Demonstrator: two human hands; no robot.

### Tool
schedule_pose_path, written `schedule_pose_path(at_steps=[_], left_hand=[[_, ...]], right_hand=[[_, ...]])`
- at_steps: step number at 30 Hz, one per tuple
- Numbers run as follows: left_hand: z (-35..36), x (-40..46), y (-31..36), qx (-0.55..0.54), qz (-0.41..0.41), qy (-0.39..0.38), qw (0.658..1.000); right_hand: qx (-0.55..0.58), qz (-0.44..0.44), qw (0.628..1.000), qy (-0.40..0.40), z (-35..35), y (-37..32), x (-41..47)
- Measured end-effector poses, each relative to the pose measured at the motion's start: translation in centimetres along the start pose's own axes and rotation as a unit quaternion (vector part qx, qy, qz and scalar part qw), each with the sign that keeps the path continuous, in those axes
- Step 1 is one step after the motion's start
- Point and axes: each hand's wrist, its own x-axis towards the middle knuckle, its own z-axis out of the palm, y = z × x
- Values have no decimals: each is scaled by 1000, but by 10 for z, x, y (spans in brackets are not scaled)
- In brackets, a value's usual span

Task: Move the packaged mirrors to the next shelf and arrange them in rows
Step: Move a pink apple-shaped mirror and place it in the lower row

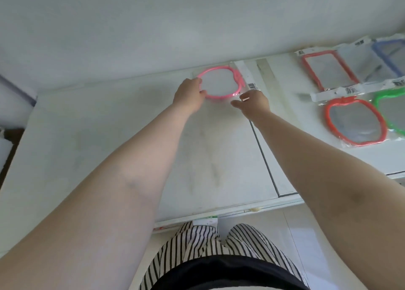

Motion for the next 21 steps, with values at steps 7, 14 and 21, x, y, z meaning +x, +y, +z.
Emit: schedule_pose_path(at_steps=[7,14,21], left_hand=[[43,30,4,-21,-5,-89,996],[67,4,0,39,38,-1,999],[66,-25,5,-42,39,58,997]], right_hand=[[178,103,978,36,23,2,29],[226,136,964,25,29,-2,27],[248,134,959,27,31,-5,20]])
